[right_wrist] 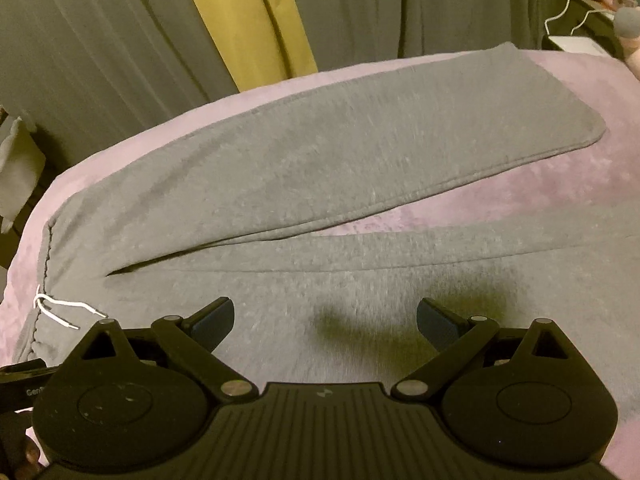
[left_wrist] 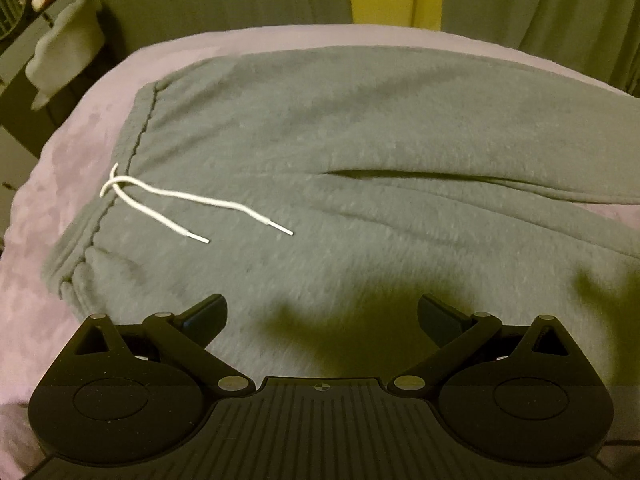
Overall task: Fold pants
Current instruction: 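Move both open grippers down toward the drawstring waistband of the sweatpants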
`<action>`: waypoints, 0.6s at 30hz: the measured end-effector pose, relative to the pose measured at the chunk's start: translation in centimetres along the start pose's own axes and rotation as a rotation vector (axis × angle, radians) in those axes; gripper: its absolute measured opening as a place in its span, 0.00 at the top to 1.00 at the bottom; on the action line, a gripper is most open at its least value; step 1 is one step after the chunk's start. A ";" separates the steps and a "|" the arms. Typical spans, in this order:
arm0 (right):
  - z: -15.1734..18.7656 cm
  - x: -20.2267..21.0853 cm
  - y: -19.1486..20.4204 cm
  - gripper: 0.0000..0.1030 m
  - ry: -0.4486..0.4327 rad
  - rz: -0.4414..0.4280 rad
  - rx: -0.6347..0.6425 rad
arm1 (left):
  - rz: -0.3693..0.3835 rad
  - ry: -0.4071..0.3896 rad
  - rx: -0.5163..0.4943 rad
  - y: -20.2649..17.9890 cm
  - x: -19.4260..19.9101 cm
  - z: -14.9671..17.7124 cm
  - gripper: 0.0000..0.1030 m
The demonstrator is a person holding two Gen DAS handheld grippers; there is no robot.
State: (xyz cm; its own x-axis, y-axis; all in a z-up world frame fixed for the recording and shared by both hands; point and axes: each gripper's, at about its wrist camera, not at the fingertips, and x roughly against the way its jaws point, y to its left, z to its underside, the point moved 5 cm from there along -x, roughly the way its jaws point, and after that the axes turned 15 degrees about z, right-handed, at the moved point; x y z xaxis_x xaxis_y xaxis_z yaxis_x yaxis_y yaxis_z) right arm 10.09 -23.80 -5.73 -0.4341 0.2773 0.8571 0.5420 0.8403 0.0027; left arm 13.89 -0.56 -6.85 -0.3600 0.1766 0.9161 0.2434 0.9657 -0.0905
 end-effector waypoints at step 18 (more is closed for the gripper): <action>-10.4 -4.6 -2.2 0.05 -0.008 0.141 0.022 | 0.034 0.057 0.179 8.1 -3.6 -15.0 0.00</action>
State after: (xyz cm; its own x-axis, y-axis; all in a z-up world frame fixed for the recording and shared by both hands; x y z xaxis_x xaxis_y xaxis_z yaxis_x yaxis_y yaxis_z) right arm 18.36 -31.81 -4.31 -0.3601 0.3970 0.8442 0.5825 0.8025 -0.1289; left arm 30.67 3.74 -4.96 -0.3017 0.2033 0.9315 0.0883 0.9788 -0.1850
